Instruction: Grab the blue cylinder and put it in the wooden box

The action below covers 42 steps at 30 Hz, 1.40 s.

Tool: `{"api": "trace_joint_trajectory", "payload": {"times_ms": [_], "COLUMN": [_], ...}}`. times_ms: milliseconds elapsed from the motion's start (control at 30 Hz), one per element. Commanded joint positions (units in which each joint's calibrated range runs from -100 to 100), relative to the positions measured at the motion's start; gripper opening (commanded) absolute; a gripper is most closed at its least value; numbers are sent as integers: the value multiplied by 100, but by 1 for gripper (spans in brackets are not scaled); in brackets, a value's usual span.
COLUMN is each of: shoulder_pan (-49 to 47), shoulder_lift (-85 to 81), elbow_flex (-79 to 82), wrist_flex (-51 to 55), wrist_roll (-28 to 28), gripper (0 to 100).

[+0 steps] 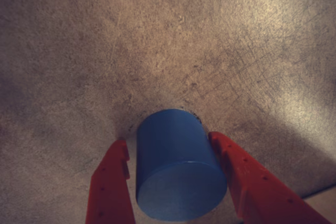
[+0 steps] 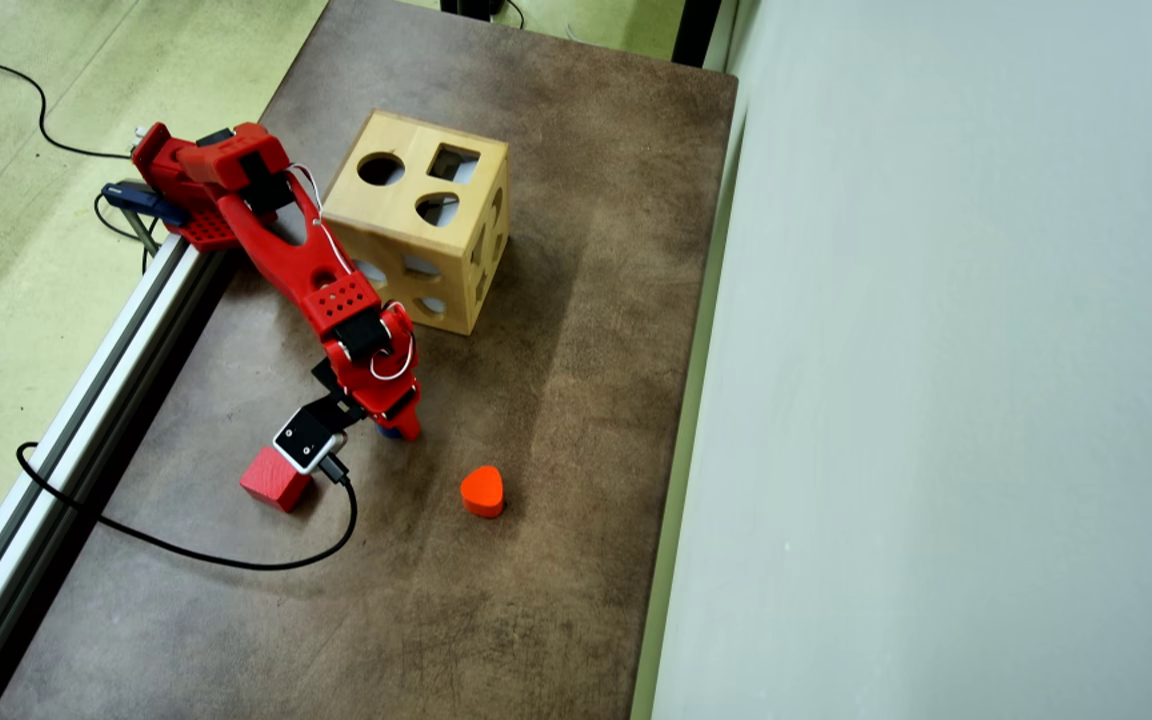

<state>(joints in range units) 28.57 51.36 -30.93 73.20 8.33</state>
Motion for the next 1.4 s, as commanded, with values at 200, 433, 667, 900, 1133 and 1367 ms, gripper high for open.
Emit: {"api": "trace_joint_trajectory", "payload": {"times_ms": [200,433,667,900,1133,1367], "shoulder_pan": [-71,-71,-78,-145,-145,-78], "shoulder_lift": [-469,-503,-520,-520,-511,-520], "elbow_flex": [-127,-127,-127,-127,-119,-119], "wrist_flex": [-39,10,10,2,10,-39], "wrist_roll": [190,190,190,190,186,132], "gripper": [24,24,24,24,24,22]}}
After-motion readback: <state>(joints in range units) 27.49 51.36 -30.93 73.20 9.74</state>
